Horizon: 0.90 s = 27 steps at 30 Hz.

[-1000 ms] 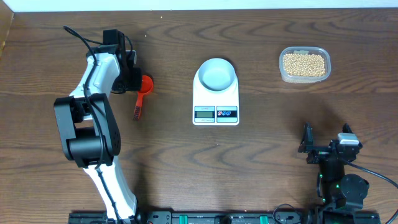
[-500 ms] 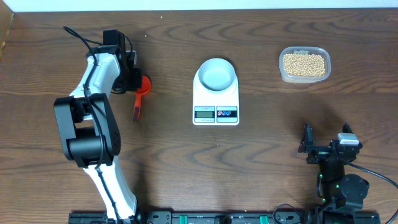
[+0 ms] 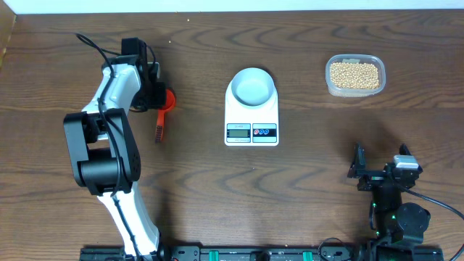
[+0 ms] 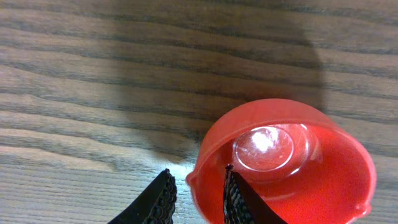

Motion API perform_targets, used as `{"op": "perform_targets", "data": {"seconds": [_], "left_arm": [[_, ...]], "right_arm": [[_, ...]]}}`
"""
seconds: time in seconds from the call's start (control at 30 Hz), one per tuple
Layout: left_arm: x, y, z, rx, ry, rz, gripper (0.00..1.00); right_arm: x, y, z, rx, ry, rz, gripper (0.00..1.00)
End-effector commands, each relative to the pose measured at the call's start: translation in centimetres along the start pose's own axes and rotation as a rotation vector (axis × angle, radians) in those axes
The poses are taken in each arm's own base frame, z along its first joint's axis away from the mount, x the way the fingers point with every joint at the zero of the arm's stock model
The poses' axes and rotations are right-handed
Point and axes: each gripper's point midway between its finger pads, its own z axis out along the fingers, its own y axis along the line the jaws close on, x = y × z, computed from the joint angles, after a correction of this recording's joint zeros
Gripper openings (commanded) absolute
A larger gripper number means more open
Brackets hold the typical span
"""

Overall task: Scoop item into bowl and weigh 50g on scale
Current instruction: 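Lower the left gripper and close it on the red scoop's rim, then lift the red scoop with the left gripper, handle pointing right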

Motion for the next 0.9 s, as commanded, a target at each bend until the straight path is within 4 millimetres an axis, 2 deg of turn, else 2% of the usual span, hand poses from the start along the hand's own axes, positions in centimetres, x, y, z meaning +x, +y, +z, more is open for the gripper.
{"op": "perform_targets", "data": {"seconds": [0.0, 0.2, 0.33, 0.57, 0.87], "left_arm": [[0.61, 0.11, 0.85, 0.000, 0.026, 0.006, 0.29], [0.52, 0.11, 0.85, 0.000, 0.023, 0.006, 0.27], [0.54, 0.11, 0.86, 0.000, 0.023, 0.006, 0.15], [0.39, 0.12, 0.85, -0.001, 0.017, 0.006, 0.08], [0.38, 0.13, 0.85, -0.001, 0.017, 0.006, 0.07]], "right_arm": [[0.05, 0.27, -0.01, -0.013, -0.002, 0.013, 0.99], [0.05, 0.27, -0.01, -0.013, -0.002, 0.013, 0.99], [0.06, 0.27, -0.01, -0.013, -0.002, 0.013, 0.99], [0.05, 0.27, -0.01, -0.013, -0.002, 0.013, 0.99], [0.05, 0.27, -0.01, -0.013, -0.002, 0.013, 0.99]]}}
